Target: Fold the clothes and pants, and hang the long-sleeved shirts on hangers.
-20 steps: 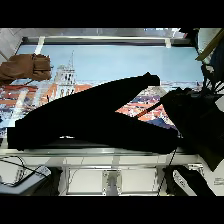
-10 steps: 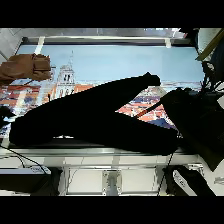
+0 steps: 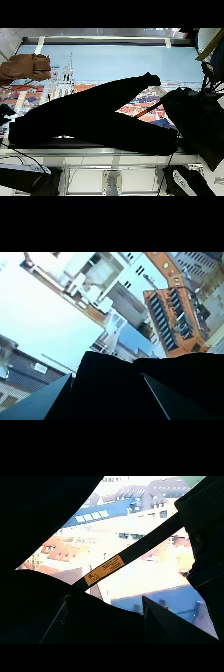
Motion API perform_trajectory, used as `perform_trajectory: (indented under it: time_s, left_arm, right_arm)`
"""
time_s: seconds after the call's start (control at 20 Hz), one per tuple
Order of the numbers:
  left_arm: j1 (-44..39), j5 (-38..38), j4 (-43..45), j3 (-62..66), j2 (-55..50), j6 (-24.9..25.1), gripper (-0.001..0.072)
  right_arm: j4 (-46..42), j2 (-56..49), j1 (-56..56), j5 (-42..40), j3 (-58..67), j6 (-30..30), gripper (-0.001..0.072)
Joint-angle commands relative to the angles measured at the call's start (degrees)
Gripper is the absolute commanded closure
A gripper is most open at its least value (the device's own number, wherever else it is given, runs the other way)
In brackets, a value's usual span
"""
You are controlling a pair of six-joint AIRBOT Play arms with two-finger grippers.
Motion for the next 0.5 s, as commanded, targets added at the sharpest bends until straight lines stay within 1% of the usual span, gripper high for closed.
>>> perform_trajectory:
  time_s: [0.0,0.05,0.1,0.2,0.35,0.4,0.45]
  left_arm:
    - [0.0,-2.0,-3.8,0.4,-3.3,4.8,0.0246]
    - [0.0,-2.2,-5.4,0.4,-3.6,6.9,0.0286]
    - [0.0,-3.2,-6.1,0.4,-3.9,8.8,0.0286]
    - [0.0,-5.3,-5.6,0.4,-4.7,10.1,0.0286]
    - [0.0,-9.6,-5.6,0.4,-5.6,13.4,0.0297]
    - [0.0,-9.9,-5.6,0.4,-5.6,14.0,0.0352]
    - [-0.1,-9.9,-5.8,0.4,-5.6,14.1,0.0379]
  right_arm:
    - [0.2,0.0,0.1,0.6,0.0,1.0,0.0226]
    - [0.2,0.0,0.1,0.7,0.0,1.0,0.0225]
    - [0.2,0.0,0.1,0.7,0.0,1.0,0.0226]
    - [0.2,0.0,0.1,0.7,0.0,1.0,0.0226]
    - [0.3,0.0,0.1,0.7,0.0,1.2,0.0226]
    - [0.3,0.0,0.1,0.6,0.0,1.2,0.0226]
    - [0.3,0.0,0.0,0.6,0.0,1.2,0.0226]
